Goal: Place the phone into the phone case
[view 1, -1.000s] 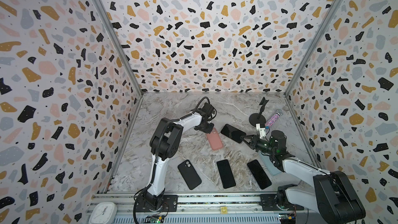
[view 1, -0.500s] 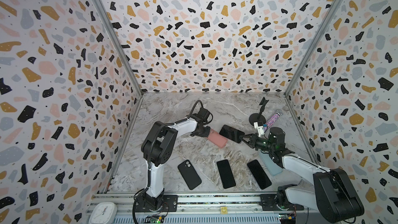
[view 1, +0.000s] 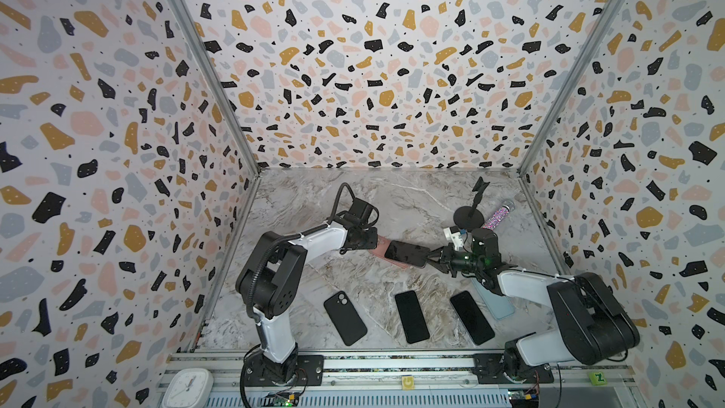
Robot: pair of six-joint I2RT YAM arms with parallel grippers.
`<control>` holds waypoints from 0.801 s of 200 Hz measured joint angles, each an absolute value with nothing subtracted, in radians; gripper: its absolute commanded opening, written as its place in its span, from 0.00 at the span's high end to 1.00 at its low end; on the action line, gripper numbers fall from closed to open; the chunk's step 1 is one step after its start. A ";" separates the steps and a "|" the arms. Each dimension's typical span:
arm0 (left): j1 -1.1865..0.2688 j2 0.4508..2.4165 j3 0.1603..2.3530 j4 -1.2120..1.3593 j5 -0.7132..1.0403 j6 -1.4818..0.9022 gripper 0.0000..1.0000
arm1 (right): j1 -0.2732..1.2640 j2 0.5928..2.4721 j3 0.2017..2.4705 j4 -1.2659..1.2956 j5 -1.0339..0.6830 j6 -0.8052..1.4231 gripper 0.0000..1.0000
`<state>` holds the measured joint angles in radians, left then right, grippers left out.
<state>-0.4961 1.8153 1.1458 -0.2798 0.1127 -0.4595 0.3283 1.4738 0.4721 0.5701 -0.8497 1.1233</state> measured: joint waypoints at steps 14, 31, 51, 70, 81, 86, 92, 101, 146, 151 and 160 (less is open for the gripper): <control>-0.476 1.806 1.135 -0.260 0.139 -0.464 0.55 | 0.332 1.506 0.473 0.591 -0.856 1.148 1.00; -0.451 1.794 1.118 -0.237 0.168 -0.475 0.45 | 0.335 1.528 0.477 0.612 -0.862 1.168 1.00; -0.428 1.785 1.106 -0.221 0.202 -0.492 0.38 | 0.343 1.542 0.495 0.623 -0.867 1.171 1.00; -0.422 1.785 1.106 -0.205 0.237 -0.498 0.36 | 0.349 1.570 0.522 0.645 -0.870 1.174 1.00; -0.422 1.785 1.106 -0.190 0.259 -0.504 0.37 | 0.351 1.587 0.534 0.659 -0.871 1.178 1.00; -0.422 1.785 1.105 -0.184 0.268 -0.506 0.37 | 0.352 1.593 0.537 0.666 -0.871 1.181 1.00; -0.422 1.785 1.103 -0.175 0.277 -0.510 0.37 | 0.353 1.601 0.541 0.670 -0.872 1.183 1.00; -0.421 1.785 1.100 -0.160 0.290 -0.514 0.38 | 0.354 1.612 0.545 0.678 -0.872 1.186 1.00; -0.417 1.792 1.072 -0.101 0.355 -0.541 0.38 | 0.354 1.656 0.551 0.692 -0.872 1.185 1.00; -0.416 1.794 1.069 -0.096 0.361 -0.543 0.37 | 0.354 1.659 0.551 0.692 -0.872 1.185 1.00; -0.415 1.796 1.065 -0.089 0.367 -0.545 0.37 | 0.354 1.663 0.551 0.693 -0.872 1.184 1.00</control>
